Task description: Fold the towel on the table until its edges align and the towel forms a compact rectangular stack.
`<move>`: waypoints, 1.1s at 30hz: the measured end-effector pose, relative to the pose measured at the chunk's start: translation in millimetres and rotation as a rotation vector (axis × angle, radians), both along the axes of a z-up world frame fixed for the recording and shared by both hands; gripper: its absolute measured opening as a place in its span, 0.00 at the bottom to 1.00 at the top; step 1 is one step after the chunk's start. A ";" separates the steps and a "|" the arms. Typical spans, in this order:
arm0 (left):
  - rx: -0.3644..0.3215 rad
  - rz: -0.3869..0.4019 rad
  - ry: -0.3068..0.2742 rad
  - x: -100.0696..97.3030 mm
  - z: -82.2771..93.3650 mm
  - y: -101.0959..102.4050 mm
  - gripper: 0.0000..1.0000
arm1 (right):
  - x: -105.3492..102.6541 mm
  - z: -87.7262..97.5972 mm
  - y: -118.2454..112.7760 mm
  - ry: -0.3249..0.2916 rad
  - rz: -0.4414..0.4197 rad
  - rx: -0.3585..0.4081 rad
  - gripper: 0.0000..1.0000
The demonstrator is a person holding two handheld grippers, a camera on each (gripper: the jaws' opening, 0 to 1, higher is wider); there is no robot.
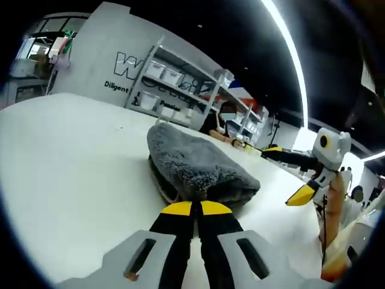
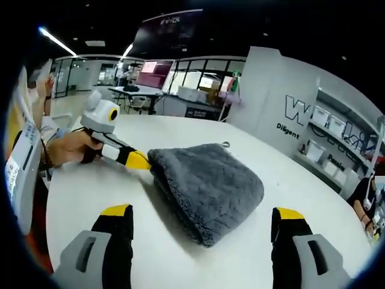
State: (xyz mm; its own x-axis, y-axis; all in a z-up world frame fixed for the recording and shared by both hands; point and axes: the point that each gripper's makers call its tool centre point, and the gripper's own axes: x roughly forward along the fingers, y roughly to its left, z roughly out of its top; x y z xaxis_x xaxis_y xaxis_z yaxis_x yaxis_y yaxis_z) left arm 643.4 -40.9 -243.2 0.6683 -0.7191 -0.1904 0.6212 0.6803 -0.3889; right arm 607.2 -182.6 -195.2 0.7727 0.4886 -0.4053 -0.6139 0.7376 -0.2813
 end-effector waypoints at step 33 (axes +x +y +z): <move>0.519 -0.137 -0.337 11.5 21.7 3.3 0.04 | 15.8 -33.7 -12.9 0.031 -0.018 -0.209 0.10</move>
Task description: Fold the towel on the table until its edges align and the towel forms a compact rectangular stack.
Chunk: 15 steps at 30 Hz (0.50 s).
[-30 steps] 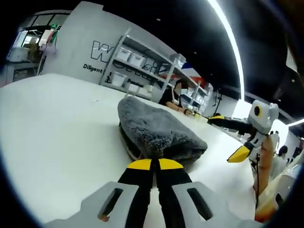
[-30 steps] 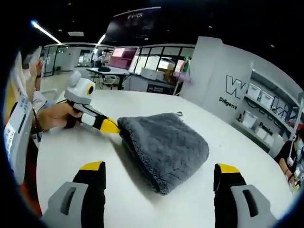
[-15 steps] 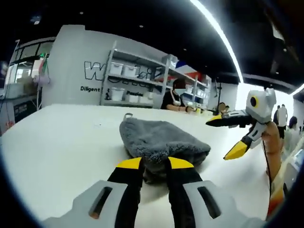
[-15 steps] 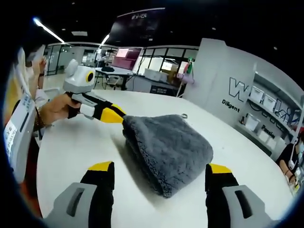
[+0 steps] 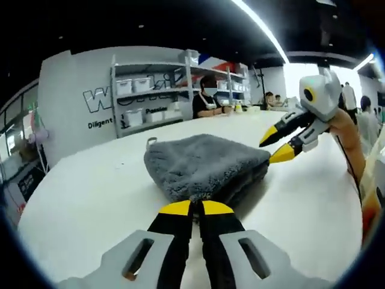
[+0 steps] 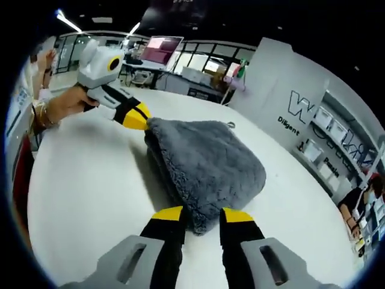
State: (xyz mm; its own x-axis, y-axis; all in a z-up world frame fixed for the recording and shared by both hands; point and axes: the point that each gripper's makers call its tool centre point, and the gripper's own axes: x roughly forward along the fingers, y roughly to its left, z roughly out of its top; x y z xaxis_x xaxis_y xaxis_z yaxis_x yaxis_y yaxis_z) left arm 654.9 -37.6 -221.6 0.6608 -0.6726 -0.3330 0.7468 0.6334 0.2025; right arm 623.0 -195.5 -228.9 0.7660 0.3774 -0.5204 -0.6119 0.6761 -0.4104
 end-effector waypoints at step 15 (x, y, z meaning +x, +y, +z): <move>0.206 -0.050 -0.044 14.4 -18.3 4.3 0.04 | 1.0 -13.3 2.4 0.079 0.006 0.028 0.07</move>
State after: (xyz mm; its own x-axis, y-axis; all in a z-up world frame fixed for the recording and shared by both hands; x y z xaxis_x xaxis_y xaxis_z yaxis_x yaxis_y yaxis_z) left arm 669.3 -33.3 -239.8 0.6451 -0.6259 -0.4383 0.7640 0.5375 0.3569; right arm 624.0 -193.1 -242.2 0.7206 0.3975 -0.5681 -0.6459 0.6829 -0.3414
